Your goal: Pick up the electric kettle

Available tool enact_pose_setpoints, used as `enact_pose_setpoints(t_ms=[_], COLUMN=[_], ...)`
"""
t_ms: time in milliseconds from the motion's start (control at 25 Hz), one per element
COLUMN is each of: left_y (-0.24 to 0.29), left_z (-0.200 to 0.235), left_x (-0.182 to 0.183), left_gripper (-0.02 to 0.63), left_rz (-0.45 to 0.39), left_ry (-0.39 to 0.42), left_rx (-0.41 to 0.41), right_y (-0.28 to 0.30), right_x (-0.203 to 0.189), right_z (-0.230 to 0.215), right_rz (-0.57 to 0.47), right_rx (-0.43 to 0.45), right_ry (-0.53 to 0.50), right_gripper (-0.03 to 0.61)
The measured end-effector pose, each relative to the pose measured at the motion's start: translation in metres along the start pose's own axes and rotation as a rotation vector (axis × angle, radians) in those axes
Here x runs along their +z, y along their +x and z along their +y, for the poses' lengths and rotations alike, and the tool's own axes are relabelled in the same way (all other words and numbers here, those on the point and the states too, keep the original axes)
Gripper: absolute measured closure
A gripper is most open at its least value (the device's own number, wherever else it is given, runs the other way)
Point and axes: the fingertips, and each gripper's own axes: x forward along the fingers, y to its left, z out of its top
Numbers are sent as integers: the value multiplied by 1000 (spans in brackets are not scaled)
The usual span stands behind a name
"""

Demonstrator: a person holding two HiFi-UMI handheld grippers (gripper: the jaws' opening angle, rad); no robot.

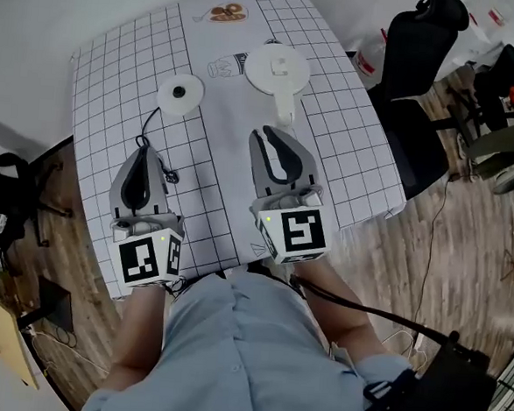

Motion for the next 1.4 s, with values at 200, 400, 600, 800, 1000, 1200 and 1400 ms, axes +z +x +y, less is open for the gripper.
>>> enact_pose_setpoints(t_ms=[200, 400, 600, 800, 1000, 1200, 1400], left_y=[0, -4, -7, -8, -8, -8, -9], left_z=[1, 18, 27, 30, 29, 28, 27], left_x=[17, 27, 29, 28, 27, 28, 27], left_gripper=[614, 614, 614, 614, 614, 614, 614], left_rz=[-55, -70, -74, -72, -70, -73, -69], left_ry=[44, 81, 77, 77, 77, 78, 79], left_rx=[27, 77, 91, 90, 86, 81, 80], right_y=[14, 21, 26, 29, 30, 30, 29], right_x=[22, 25, 27, 29, 27, 28, 27], right_z=[14, 29, 36, 42, 46, 45, 44], right_rz=[-35, -45, -54, -60, -58, -57, -53], right_rx=[50, 91, 108, 126, 133, 130, 128], right_ry=[-61, -71, -71, -71, -62, -65, -70], right_gripper=[561, 569, 578, 578, 578, 578, 578])
